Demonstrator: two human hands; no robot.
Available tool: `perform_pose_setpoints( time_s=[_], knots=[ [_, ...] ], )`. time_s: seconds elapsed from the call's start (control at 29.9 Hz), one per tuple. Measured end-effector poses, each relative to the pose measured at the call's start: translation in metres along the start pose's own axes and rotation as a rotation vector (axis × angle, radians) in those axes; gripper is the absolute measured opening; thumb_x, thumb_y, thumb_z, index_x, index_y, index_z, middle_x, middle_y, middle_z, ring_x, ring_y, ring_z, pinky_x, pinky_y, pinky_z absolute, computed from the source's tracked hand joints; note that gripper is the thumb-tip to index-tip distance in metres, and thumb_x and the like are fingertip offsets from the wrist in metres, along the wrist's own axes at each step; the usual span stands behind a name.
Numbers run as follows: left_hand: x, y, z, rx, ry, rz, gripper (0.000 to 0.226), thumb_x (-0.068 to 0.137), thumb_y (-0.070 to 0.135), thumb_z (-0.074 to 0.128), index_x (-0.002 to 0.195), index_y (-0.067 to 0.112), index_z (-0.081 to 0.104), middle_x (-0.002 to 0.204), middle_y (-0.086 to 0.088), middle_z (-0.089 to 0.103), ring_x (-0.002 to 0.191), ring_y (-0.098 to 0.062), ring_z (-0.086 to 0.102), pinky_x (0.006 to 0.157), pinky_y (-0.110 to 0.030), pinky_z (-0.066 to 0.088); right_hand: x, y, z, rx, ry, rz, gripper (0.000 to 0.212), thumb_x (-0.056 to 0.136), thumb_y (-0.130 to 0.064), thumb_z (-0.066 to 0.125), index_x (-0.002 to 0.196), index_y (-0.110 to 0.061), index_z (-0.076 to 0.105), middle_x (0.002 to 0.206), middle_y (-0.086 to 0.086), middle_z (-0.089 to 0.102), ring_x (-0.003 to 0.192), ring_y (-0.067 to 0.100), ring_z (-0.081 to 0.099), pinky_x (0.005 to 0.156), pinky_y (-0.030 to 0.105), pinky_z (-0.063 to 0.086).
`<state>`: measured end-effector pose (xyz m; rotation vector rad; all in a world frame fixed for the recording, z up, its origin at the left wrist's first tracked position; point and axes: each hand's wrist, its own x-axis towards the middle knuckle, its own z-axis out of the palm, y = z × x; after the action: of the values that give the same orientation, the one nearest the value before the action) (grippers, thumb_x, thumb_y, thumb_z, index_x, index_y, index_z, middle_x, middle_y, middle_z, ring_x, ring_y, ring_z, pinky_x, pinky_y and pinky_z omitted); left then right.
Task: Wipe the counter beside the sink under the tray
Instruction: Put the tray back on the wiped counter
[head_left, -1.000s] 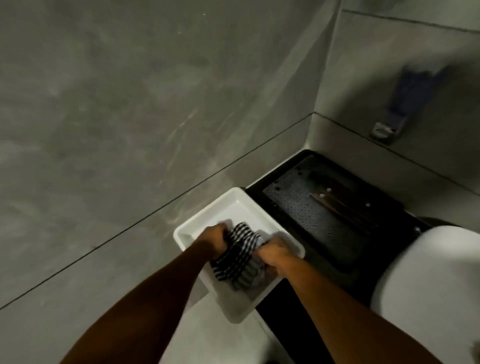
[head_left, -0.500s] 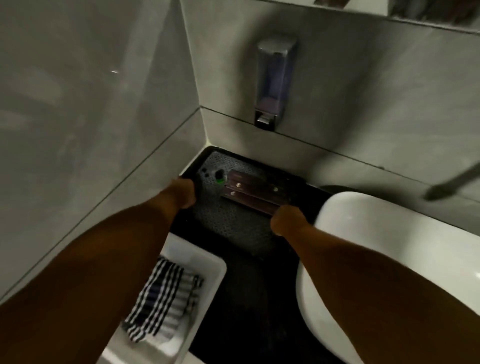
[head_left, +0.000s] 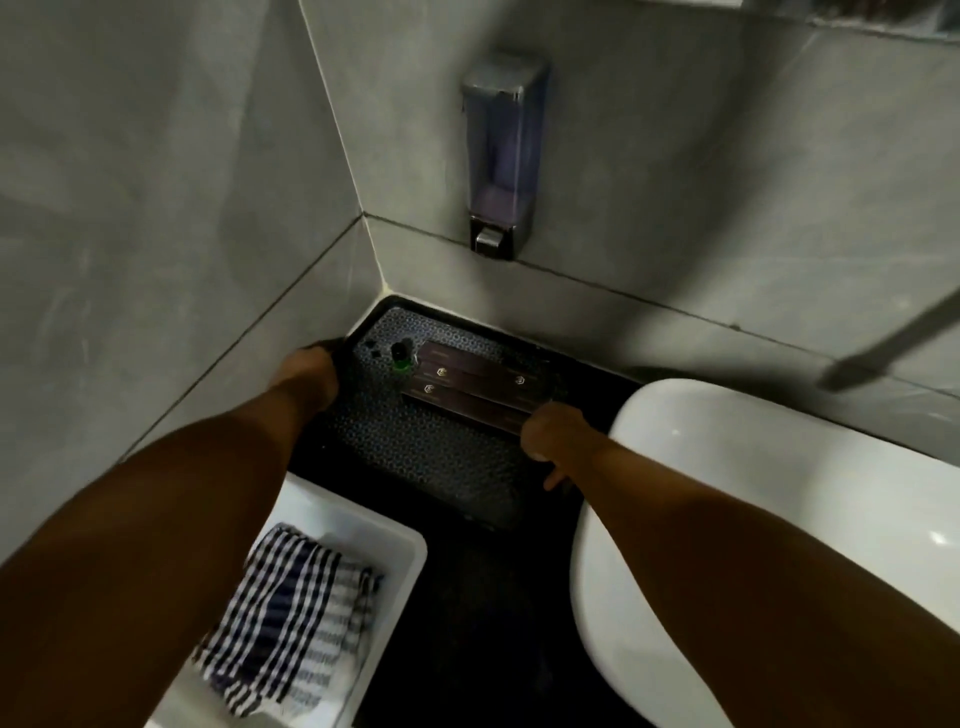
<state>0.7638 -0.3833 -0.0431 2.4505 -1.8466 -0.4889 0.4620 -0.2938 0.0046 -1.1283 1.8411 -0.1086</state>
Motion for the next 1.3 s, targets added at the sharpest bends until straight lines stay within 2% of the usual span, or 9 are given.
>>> perform_pose_setpoints(
  time_s=[0.3, 0.4, 0.5, 0.67, 0.83, 1.0, 1.1, 1.2, 1.3],
  knots=[
    [-0.071, 0.022, -0.115, 0.096, -0.067, 0.010, 0.043, 0.090, 0.016, 0.056, 0.131, 0.006, 0.058, 0.130, -0.021, 0.061, 0.118, -0.034, 0.061, 0.100, -0.036, 0.049, -0.092, -0.001, -0.055, 0.013, -0.024, -0.039, 0.037, 0.090, -0.007, 0.060, 0.125, 0.003, 0.054, 0.122, 0.020, 0.063, 0.086, 0.028, 0.064, 0.083, 0.038, 0.060],
    [-0.106, 0.034, -0.129, 0.101, -0.073, -0.031, 0.038, 0.087, 0.018, 0.058, 0.120, 0.000, 0.062, 0.125, -0.022, 0.063, 0.116, -0.035, 0.062, 0.097, -0.037, 0.050, -0.114, 0.019, -0.078, -0.001, 0.025, -0.026, 0.019, 0.090, -0.006, 0.060, 0.107, 0.001, 0.060, 0.103, 0.021, 0.068, 0.083, 0.035, 0.073, 0.068, 0.039, 0.063],
    [-0.159, 0.064, -0.132, 0.100, -0.099, -0.010, 0.042, 0.085, 0.019, 0.065, 0.121, -0.002, 0.062, 0.125, -0.022, 0.063, 0.116, -0.035, 0.061, 0.096, -0.037, 0.049, -0.141, 0.055, -0.107, 0.002, 0.074, -0.018, 0.016, 0.089, -0.011, 0.061, 0.102, -0.001, 0.063, 0.097, 0.020, 0.072, 0.077, 0.032, 0.074, 0.068, 0.041, 0.063],
    [-0.247, 0.137, -0.116, 0.064, -0.153, 0.031, 0.030, 0.086, 0.015, 0.061, 0.107, -0.007, 0.067, 0.109, -0.024, 0.069, 0.097, -0.036, 0.071, 0.076, -0.038, 0.059, -0.175, 0.144, -0.164, 0.065, 0.176, 0.052, 0.018, 0.092, -0.016, 0.058, 0.095, 0.001, 0.065, 0.082, 0.021, 0.074, 0.065, 0.029, 0.075, 0.062, 0.043, 0.063],
    [-0.315, 0.232, -0.084, 0.018, -0.203, 0.119, 0.014, 0.083, 0.011, 0.062, 0.080, -0.001, 0.069, 0.101, -0.025, 0.073, 0.089, -0.035, 0.073, 0.072, -0.038, 0.059, -0.206, 0.259, -0.232, 0.160, 0.250, 0.130, 0.019, 0.085, -0.015, 0.062, 0.090, 0.002, 0.068, 0.079, 0.020, 0.073, 0.062, 0.032, 0.073, 0.053, 0.046, 0.062],
    [-0.375, 0.329, -0.025, -0.051, -0.258, 0.206, 0.026, 0.082, 0.007, 0.060, 0.103, -0.005, 0.070, 0.105, -0.021, 0.073, 0.097, -0.033, 0.072, 0.079, -0.036, 0.061, -0.238, 0.375, -0.293, 0.116, 0.332, 0.330, 0.020, 0.082, -0.009, 0.069, 0.093, 0.007, 0.064, 0.091, 0.028, 0.069, 0.069, 0.039, 0.072, 0.049, 0.052, 0.059],
    [-0.420, 0.401, 0.017, -0.070, -0.370, 0.293, 0.022, 0.072, 0.007, 0.064, 0.089, -0.004, 0.074, 0.089, -0.019, 0.077, 0.080, -0.030, 0.075, 0.072, -0.037, 0.063, -0.262, 0.462, -0.336, 0.140, 0.385, 0.438, 0.019, 0.090, -0.009, 0.057, 0.083, 0.008, 0.061, 0.078, 0.026, 0.065, 0.058, 0.035, 0.066, 0.042, 0.050, 0.056],
    [-0.467, 0.464, 0.041, -0.060, -0.432, 0.377, 0.015, 0.073, 0.010, 0.072, 0.083, -0.001, 0.073, 0.069, -0.010, 0.072, 0.055, -0.021, 0.069, 0.049, -0.027, 0.056, -0.290, 0.530, -0.372, 0.130, 0.471, 0.500, 0.021, 0.089, -0.007, 0.055, 0.072, 0.005, 0.054, 0.066, 0.022, 0.056, 0.052, 0.031, 0.057, 0.050, 0.048, 0.057],
    [-0.500, 0.512, 0.066, -0.013, -0.480, 0.467, 0.030, 0.069, 0.015, 0.075, 0.096, 0.003, 0.072, 0.089, -0.011, 0.076, 0.072, -0.022, 0.074, 0.060, -0.028, 0.061, -0.313, 0.577, -0.392, 0.184, 0.530, 0.516, 0.013, 0.087, 0.001, 0.054, 0.074, 0.003, 0.054, 0.068, 0.018, 0.053, 0.056, 0.028, 0.053, 0.059, 0.045, 0.055]
  ],
)
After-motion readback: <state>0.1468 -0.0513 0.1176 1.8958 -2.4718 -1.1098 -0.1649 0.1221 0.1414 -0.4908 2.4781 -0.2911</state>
